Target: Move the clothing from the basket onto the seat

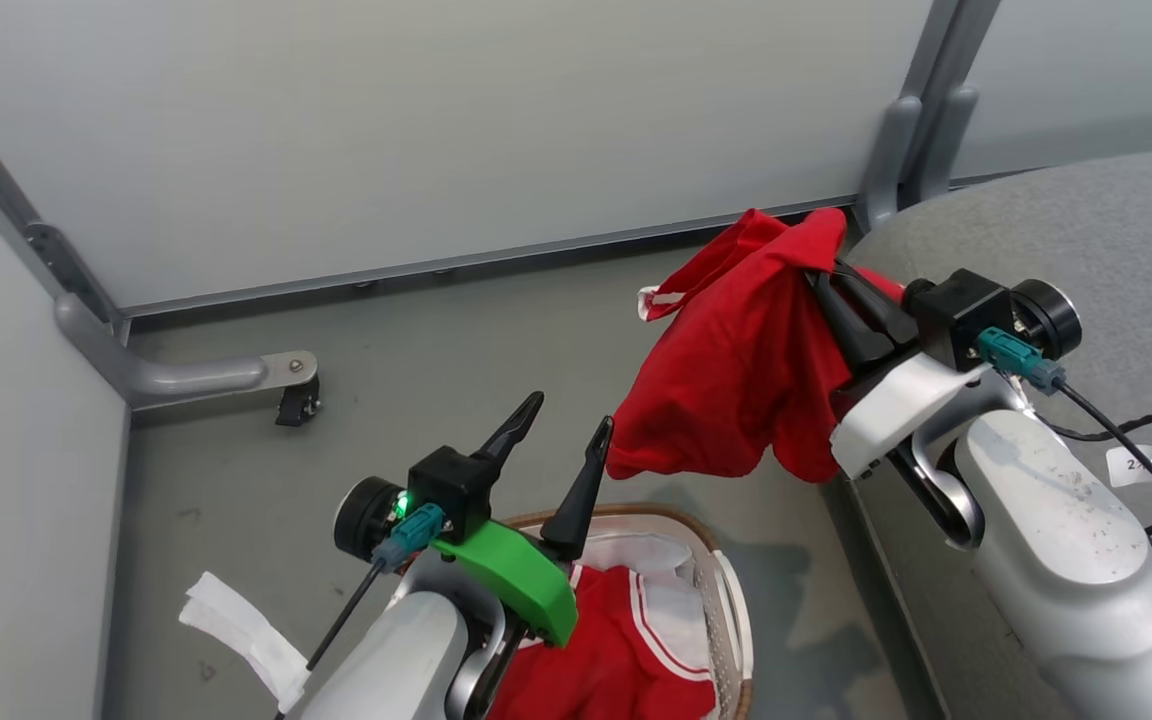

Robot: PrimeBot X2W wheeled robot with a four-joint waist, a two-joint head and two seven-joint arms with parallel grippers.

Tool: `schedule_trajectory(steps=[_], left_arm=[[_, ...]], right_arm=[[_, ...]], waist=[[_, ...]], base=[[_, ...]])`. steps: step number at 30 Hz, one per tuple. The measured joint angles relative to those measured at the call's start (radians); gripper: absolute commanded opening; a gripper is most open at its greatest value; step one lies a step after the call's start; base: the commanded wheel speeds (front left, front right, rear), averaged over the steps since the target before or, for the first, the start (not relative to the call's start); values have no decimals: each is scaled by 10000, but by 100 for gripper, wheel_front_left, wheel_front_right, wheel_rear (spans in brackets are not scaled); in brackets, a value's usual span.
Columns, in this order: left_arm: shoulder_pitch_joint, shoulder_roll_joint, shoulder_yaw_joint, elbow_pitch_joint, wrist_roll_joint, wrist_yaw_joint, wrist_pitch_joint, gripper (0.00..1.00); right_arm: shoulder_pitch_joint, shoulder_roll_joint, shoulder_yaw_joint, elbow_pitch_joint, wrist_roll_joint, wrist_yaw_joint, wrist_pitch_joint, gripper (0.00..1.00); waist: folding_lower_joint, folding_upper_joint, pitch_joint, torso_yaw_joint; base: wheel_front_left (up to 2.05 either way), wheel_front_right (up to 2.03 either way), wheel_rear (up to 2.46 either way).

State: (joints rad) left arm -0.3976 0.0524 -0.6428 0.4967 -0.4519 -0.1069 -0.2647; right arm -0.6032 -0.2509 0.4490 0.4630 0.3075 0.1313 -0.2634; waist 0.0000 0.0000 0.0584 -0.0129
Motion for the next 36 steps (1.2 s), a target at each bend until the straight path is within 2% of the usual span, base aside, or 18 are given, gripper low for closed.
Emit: schedule_trajectory(steps=[7, 23, 32, 36], left_arm=[[368, -27, 416, -506, 205, -29, 0, 100], [543, -40, 357, -621, 499, 6, 0, 100], [541, -42, 324, -717, 857, -36, 0, 100], [454, -46, 399, -759, 1189, -67, -2, 100]], right_arm=[[-36, -196, -238, -217, -100, 0, 0, 0], [348, -418, -1009, -376, -240, 0, 0, 0], [315, -642, -1453, -571, -416, 0, 0, 0], [-373, -871, -1871, -598, -535, 0, 0, 0]], waist=[[0, 0, 96, -873], [0, 0, 417, -2930], [0, 0, 873, -3083], [0, 0, 1249, -2991]], base=[[0, 0, 0], [0, 0, 0], [0, 0, 0], [0, 0, 0]])
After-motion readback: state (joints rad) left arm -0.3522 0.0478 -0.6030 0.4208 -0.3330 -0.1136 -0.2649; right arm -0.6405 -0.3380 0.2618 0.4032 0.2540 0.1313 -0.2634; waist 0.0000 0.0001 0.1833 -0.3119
